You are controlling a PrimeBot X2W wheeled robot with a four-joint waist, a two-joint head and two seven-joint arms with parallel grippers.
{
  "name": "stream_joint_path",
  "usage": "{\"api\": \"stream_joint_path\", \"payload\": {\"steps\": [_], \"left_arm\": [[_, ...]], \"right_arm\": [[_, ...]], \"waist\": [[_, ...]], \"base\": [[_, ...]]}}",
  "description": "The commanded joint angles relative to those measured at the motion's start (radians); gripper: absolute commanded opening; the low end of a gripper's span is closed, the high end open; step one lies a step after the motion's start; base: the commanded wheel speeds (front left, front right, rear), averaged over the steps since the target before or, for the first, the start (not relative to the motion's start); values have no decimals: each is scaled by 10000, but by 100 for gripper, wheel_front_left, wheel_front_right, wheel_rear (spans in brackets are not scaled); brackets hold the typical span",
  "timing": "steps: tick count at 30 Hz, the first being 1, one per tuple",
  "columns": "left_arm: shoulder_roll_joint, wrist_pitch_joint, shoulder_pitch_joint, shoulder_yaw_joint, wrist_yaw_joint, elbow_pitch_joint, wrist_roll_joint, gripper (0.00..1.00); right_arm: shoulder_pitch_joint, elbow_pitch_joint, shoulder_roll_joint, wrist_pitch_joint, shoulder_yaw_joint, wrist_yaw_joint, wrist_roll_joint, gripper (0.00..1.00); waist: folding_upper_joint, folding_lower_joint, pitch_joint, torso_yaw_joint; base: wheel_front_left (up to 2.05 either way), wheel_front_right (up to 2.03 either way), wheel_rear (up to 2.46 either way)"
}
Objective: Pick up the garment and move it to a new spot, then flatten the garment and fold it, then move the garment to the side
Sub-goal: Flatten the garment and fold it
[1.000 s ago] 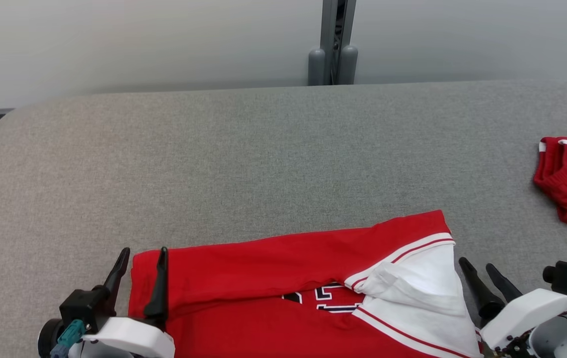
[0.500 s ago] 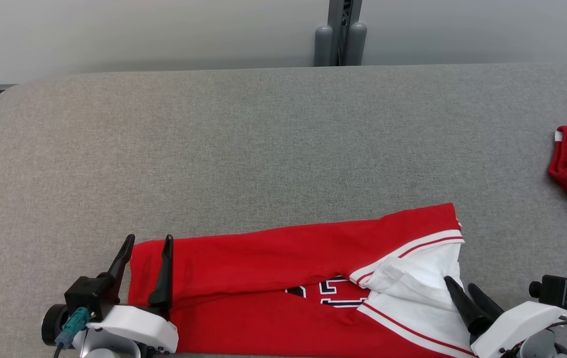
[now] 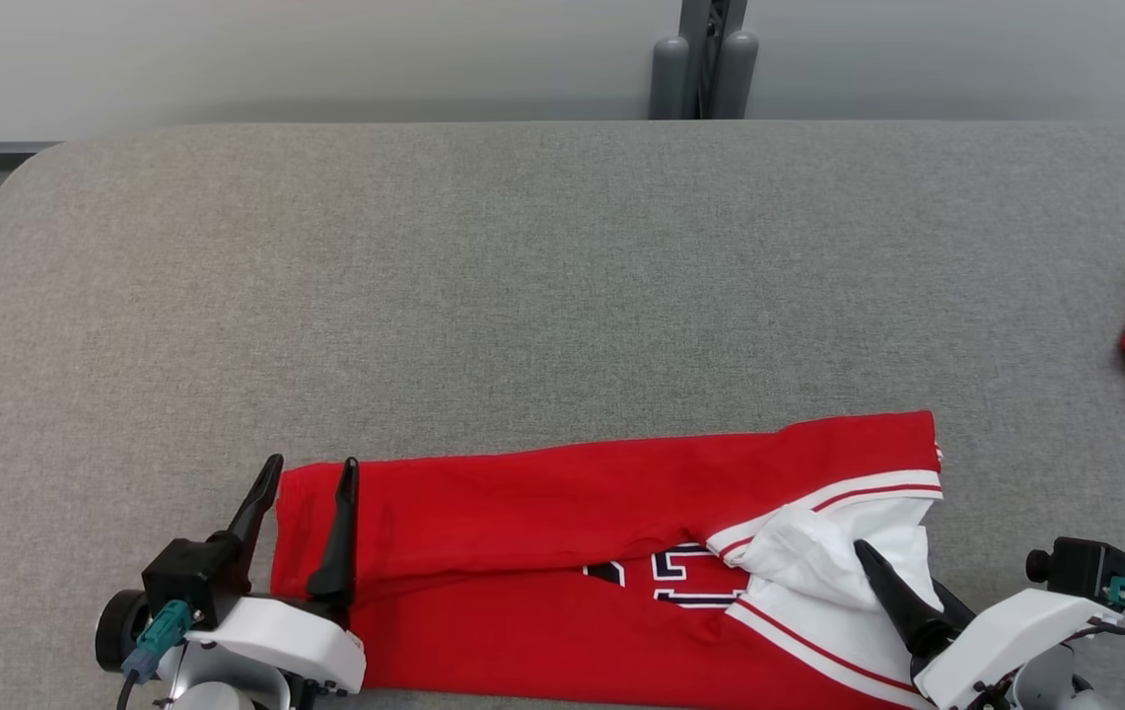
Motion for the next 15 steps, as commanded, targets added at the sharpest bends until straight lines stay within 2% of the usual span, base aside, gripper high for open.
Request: {"api": "stream_joint_path", "payload": {"steps": [1, 15], "left_arm": [[35, -35, -150, 31, -17, -51, -37, 100], [35, -36, -326, -86, -18, -69, -98, 100]], "right_arm": [[61, 215, 157, 79, 379, -3, 177, 100], [-645, 515, 266, -240, 1695, -3, 958, 100]], "waist": [[-1, -1, 54, 60], [-1, -1, 262, 343]], "base": [[0, 0, 0], [0, 0, 0]]}}
